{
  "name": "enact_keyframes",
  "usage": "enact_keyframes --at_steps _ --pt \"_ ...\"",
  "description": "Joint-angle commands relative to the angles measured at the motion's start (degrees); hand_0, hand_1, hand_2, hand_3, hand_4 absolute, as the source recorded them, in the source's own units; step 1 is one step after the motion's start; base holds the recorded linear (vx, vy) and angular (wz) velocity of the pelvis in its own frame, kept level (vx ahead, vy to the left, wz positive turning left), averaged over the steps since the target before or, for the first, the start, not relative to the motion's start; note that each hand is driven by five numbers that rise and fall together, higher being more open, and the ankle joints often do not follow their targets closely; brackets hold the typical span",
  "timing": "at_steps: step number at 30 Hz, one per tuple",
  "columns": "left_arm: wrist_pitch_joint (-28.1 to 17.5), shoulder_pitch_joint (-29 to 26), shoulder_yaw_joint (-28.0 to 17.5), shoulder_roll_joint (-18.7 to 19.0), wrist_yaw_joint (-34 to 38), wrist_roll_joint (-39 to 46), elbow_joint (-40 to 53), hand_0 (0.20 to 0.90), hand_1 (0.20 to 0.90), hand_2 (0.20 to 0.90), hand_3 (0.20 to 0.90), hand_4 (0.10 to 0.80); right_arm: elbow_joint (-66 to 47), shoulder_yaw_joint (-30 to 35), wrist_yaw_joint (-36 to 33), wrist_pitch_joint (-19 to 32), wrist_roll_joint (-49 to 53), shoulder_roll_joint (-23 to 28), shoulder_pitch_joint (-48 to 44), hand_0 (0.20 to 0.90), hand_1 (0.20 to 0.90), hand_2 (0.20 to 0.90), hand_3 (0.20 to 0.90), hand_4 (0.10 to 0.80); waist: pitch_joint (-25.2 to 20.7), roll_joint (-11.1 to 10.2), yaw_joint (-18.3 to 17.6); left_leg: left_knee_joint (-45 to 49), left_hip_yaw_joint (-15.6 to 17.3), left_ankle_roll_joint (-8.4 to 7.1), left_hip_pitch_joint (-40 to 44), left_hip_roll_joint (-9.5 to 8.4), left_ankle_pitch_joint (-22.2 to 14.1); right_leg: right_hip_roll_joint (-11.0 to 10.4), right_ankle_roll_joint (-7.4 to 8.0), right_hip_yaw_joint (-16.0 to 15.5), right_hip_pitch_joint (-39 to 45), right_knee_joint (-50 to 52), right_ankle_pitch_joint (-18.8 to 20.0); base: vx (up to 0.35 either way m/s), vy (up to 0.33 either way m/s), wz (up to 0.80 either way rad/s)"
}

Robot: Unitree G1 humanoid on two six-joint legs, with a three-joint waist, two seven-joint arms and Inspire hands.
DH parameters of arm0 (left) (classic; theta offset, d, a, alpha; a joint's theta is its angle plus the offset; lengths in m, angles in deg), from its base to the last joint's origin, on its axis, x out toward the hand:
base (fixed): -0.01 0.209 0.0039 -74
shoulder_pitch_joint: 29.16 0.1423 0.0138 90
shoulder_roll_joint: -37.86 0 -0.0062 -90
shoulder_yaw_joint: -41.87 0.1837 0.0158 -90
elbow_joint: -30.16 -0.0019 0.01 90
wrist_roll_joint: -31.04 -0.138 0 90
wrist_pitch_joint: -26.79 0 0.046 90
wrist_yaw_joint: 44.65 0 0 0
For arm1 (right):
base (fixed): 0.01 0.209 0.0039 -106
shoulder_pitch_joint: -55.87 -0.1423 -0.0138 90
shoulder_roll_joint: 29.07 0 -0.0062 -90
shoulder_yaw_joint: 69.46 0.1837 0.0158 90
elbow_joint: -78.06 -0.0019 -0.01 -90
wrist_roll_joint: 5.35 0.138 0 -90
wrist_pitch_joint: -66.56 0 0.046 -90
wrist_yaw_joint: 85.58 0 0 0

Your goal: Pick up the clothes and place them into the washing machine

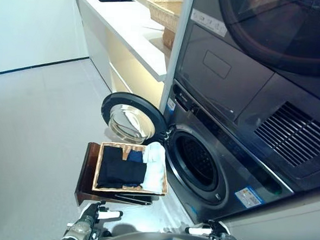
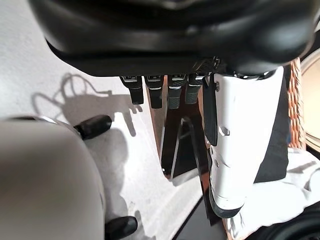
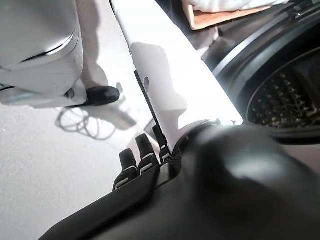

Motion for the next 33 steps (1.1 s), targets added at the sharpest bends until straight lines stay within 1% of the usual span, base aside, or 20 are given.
enact_keyframes --at_steps 1,2,3,4,5,6,7,8,9,11,12,13,16,22,23,24,27,28,29,33 --pt "-2.31 -5.75 2.51 0.6 -0.38 -2.38 1.42 0.9 0.9 0.9 0.9 0.8 -0.9 -1.2 -0.32 0.43 -1.19 2.18 -5.98 0.9 0.9 0.9 0.9 0.8 5.86 2.51 -0.46 2.43 1.07 0.83 1.09 0.95 -3.05 1.98 3.75 6.44 -7.91 22.09 0.62 0.083 0.092 -0.34" --pt "-2.3 -5.7 2.68 0.51 -0.75 -2.91 1.15 0.9 0.9 0.9 0.9 0.8 -1.03 -1.33 -0.16 0.41 -1.02 2.07 -6.03 0.9 0.9 0.9 0.9 0.8 5.83 3.01 -0.91 1.42 0.62 0.61 1.55 0.8 -2.75 2.99 3.23 8.07 -8.74 19.63 -0.88 0.188 0.026 -0.34" --pt "-2.42 -5.6 2.92 0.51 -0.85 -3.09 0.69 0.9 0.9 0.9 0.9 0.8 -0.96 -1.27 -0.17 0.4 -0.97 2.05 -5.73 0.9 0.9 0.9 0.9 0.8 5.88 3.11 -1.19 0.52 0.43 0.2 2.16 0.55 -2.69 2.32 2.53 8.66 -6.98 13.99 -2.31 0.234 -0.044 -0.11" --pt "-2.53 -5.7 2.96 0.63 -0.65 -2.86 0.23 0.9 0.9 0.9 0.9 0.8 -1.13 -1.12 -0.3 0.34 -0.95 1.98 -5.5 0.9 0.9 0.9 0.9 0.8 5.66 3.07 -1.08 0.07 0.55 -0.27 2.17 0.58 -2.71 0.58 1.92 8.77 -7.2 8.6 -2.07 0.208 -0.115 0.11" --pt "-2.53 -5.82 2.81 0.66 -0.51 -2.53 -0.06 0.9 0.9 0.9 0.9 0.8 -1.22 -1.02 -0.52 0.26 -1.14 1.96 -5.44 0.9 0.9 0.9 0.9 0.8 5.72 2.92 -0.97 0.07 0.81 -0.64 2.34 0.84 -3.0 -1.21 1.62 7.34 -7.7 3.99 -0.39 0.157 -0.186 0.25" --pt "-2.58 -6.27 2.8 0.7 -0.33 -1.99 -0.22 0.9 0.9 0.9 0.9 0.8 -1.29 -1.05 -0.84 0.32 -1.14 1.84 -5.77 0.9 0.9 0.9 0.9 0.8 6.16 2.53 -1.12 0.07 0.78 -1.23 2.47 1.12 -3.04 -2.06 1.54 6.99 -7.5 0.52 1.22 0.179 -0.244 0.39" --pt "-2.4 -6.36 1.83 1.16 -0.11 -1.92 -0.65 0.9 0.9 0.9 0.9 0.8 -1.16 -1.1 -0.85 0.23 -1.38 1.48 -5.58 0.9 0.9 0.9 0.9 0.8 6.29 1.86 -1.08 0.07 0.4 -1.66 3.55 1.57 -3.23 -1.35 1.46 7.69 -7.21 2.1 0.42 0.184 -0.284 0.31" --pt "-2.59 -6.07 1.4 0.86 0.36 -0.38 -0.59 0.9 0.9 0.9 0.9 0.8 -1.18 -1.66 -0.91 0.34 -1.72 1.33 -5.89 0.9 0.9 0.9 0.9 0.8 6.81 1.82 -0.78 0.07 1.21 -2.27 4.16 2.49 -2.92 -0.54 1.37 7.75 -8.11 3.78 0.05 0.157 -0.276 0.31" --pt "-2.59 -6.04 1.69 0.74 0.68 0.09 -0.31 0.9 0.9 0.9 0.9 0.8 -1.74 -2.07 -1.23 0.43 -1.69 1.53 -6.01 0.9 0.9 0.9 0.9 0.8 7.22 1.81 -0.95 0.07 1.03 -2.83 3.79 3.46 -2.28 0.13 0.94 7.19 -8.54 4.72 -0.45 0.089 -0.262 0.31" --pt "-2.92 -6.27 3.14 -0.16 0.59 0.01 0.63 0.9 0.9 0.9 0.9 0.8 -3.4 -2.32 -1.64 1.05 -1.02 2.14 -5.96 0.9 0.9 0.9 0.9 0.8 7.21 2.13 -1.91 0.07 0.1 -3.52 2.27 4.45 -0.93 0.79 0.22 5.16 -8.69 5.51 -1.07 0.04 -0.19 0.4" --pt "-2.92 -6.27 3.14 -0.16 0.59 0.01 0.62 0.9 0.9 0.9 0.9 0.8 -3.4 -2.33 -1.64 1.05 -1.02 2.14 -5.96 0.9 0.9 0.9 0.9 0.8 7.17 2.14 -1.99 0.07 0.02 -3.53 2.2 4.46 -0.91 0.78 0.21 5.08 -8.7 5.51 -1.08 0.04 -0.127 0.28" --pt "-3.34 -6.7 5.24 -0.8 0.39 -1.41 1.76 0.9 0.9 0.9 0.9 0.8 -3.61 -2.39 -1.88 1.31 -1.01 3.16 -6.7 0.9 0.9 0.9 0.9 0.8 7.12 3.03 -2.63 0.07 -0.94 -3.41 1.07 4.49 -0.8 1.18 -0.12 4.28 -9.13 5.58 -1.41 0.02 -0.055 0.15" --pt "-3.37 -7.81 6.8 -1.1 0.61 -2.3 2.07 0.9 0.9 0.9 0.9 0.8 -4.5 -2.72 -2.22 1.45 -1.17 4.32 -8.55 0.9 0.9 0.9 0.9 0.8 7.22 4.43 -3.07 0.07 -1.36 -3.13 -0.68 4.09 -0.73 0.62 0.27 3.59 -10.96 6.43 -1.56 0.01 0.001 0.21" --pt "-3.4 -7.99 8.17 -0.96 0.67 -4.3 1.89 0.9 0.9 0.9 0.9 0.8 -6.01 -5.34 -3.33 1.3 -4.37 4.34 -11.03 0.9 0.9 0.9 0.9 0.8 7.11 5.08 -2.33 0.07 -1.49 -2.69 -0.9 3.08 -1.66 -0.38 0.92 4.23 -11.3 6.4 -1.15 0.029 0.034 0.06" --pt "-3.36 -8.05 8.22 -0.76 0.93 -4.47 1.96 0.9 0.9 0.9 0.9 0.8 -7.53 -6.3 -3.74 1.32 -5.79 4.32 -11.6 0.9 0.9 0.9 0.9 0.8 6.97 5.1 -2.15 0.07 -1.42 -2.6 -0.96 2.89 -1.85 -0.62 1.05 4.36 -11.28 6.12 -1.02 -0.004 0.051 0.03" --pt "-3.64 -8.29 8.46 -0.58 1.98 -4.67 2.84 0.9 0.9 0.9 0.9 0.8 -12.79 -8.94 -6.02 1.04 -11.01 4.86 -14.03 0.9 0.9 0.9 0.9 0.8 7.24 5.15 -1.7 0.07 -1.35 -2.46 -1.14 2.48 -2.09 -1.03 1.38 4.67 -11.42 5.59 -0.55 -0.021 0.064 0.01" --pt "-4.26 -8.99 9.08 -0.48 3.85 -4.53 4.46 0.9 0.9 0.9 0.9 0.8 -19.37 -12.14 -8.55 0.04 -18.84 6.9 -18.97 0.9 0.9 0.9 0.9 0.8 8.28 5.2 -1.07 0.07 -1.44 -2.41 -1.74 2.16 -2.11 -1.49 1.65 5.18 -11.8 4.82 0.17 -0.069 0.051 -0.02" --pt "-4.86 -9.45 9.58 -1.01 4.66 -3.85 4.53 0.9 0.9 0.9 0.9 0.8 -19.43 -14.83 -9.78 -0.59 -23.47 7.62 -23.45 0.9 0.9 0.9 0.9 0.8 8.99 5.25 -0.46 0.07 -1.62 -2.42 -2.23 2.06 -1.96 -1.9 1.69 5.1 -12.02 4.12 0.68 -0.075 0.03 -0.01" --pt "-4.86 -9.48 9.55 -1.02 4.66 -3.85 4.51 0.9 0.9 0.9 0.9 0.8 -19.41 -14.85 -9.78 -0.59 -23.47 7.62 -23.5 0.9 0.9 0.9 0.9 0.8 9.04 5.26 -0.5 0.07 -1.64 -2.42 -2.21 2.06 -1.96 -1.91 1.69 5.07 -11.98 4.11 0.69 -0.08 0.025 -0.07" --pt "-5.51 -10.03 10.41 -2.07 6.06 -2.54 5.22 0.9 0.9 0.9 0.9 0.8 -20.66 -18.86 -11.76 -1.91 -30.03 7.79 -31.68 0.9 0.9 0.9 0.9 0.8 10.39 5.31 0.73 0.07 -2.45 -2.42 -3.76 1.94 -1.37 -2.48 1.62 4.64 -12.23 2.69 1.6 -0.068 0.005 0.01"
